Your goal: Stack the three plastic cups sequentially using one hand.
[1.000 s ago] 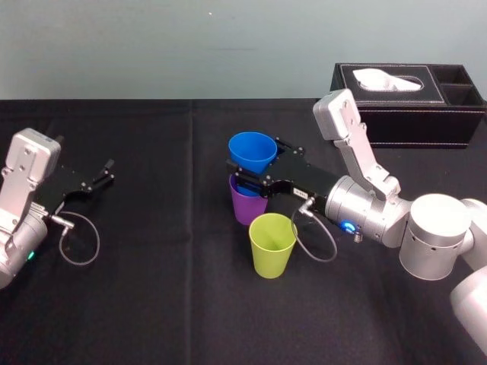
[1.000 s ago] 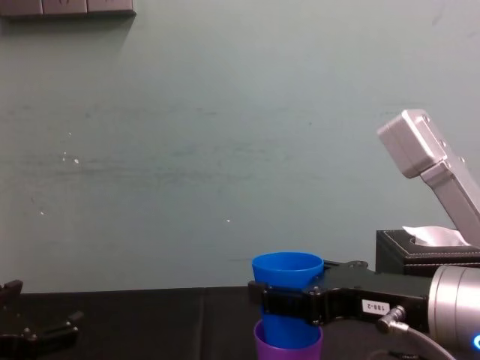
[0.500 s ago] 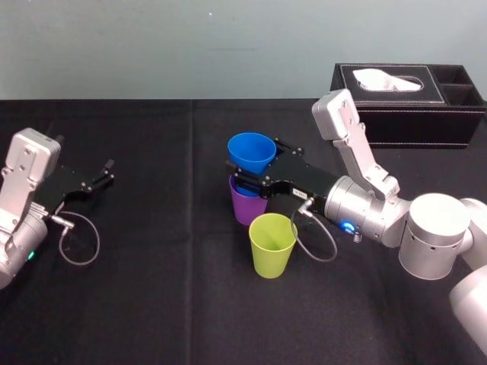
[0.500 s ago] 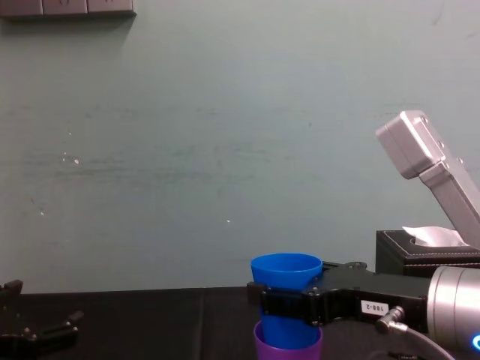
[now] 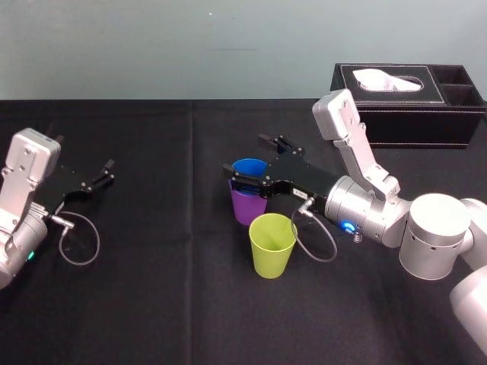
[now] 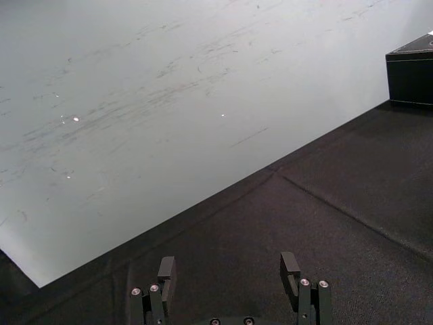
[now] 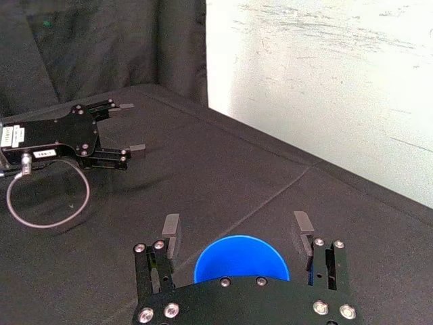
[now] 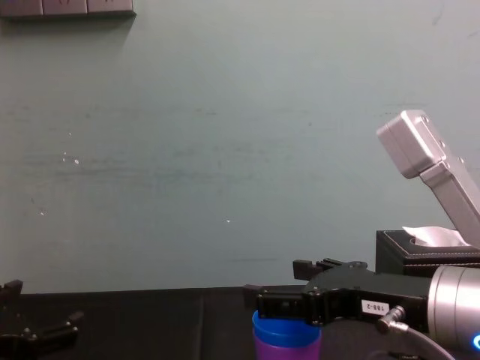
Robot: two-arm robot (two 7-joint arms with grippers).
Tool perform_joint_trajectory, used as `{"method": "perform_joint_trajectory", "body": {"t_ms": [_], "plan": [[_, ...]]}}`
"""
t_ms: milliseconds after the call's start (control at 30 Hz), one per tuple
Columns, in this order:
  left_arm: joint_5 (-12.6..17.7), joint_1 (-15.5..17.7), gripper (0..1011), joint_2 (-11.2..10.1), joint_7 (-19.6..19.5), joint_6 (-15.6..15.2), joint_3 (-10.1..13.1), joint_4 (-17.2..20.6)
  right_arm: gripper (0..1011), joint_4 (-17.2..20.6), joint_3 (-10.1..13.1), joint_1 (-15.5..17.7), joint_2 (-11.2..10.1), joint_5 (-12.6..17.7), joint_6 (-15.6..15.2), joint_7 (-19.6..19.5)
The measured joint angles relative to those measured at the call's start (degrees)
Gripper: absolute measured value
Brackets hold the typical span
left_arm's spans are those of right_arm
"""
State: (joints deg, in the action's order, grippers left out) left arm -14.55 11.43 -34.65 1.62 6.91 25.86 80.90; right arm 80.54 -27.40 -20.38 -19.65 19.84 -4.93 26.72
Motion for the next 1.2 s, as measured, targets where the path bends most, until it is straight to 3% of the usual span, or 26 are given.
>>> {"method": "perform_joint_trajectory", "body": {"t_ms": [267, 600, 900, 1167, 1200], "plan": [[0.0, 0.0, 1011, 0.0, 0.0, 0.0, 0.0, 0.0, 1000, 0.1, 0.0, 0.0, 0.0, -0.1, 0.1, 0.0], [0.0, 0.0, 1011, 0.0, 0.0, 0.0, 0.0, 0.0, 1000, 3.7, 1.4, 1.7, -1.4, -0.8, 0.7, -1.6], [0.0, 0.0, 1012, 0.0, 0.0, 0.0, 0.0, 0.0, 1000, 9.1, 5.4, 7.2, -5.2, 0.7, 0.8, -2.8], [0.0, 0.0, 1011, 0.0, 0.0, 0.0, 0.0, 0.0, 1000, 13.8, 11.5, 16.8, -11.3, 1.8, 3.8, -3.9], [0.0, 0.0, 1011, 0.0, 0.0, 0.0, 0.0, 0.0, 1000, 13.8, 11.5, 16.8, -11.3, 1.8, 3.8, -3.9]]}}
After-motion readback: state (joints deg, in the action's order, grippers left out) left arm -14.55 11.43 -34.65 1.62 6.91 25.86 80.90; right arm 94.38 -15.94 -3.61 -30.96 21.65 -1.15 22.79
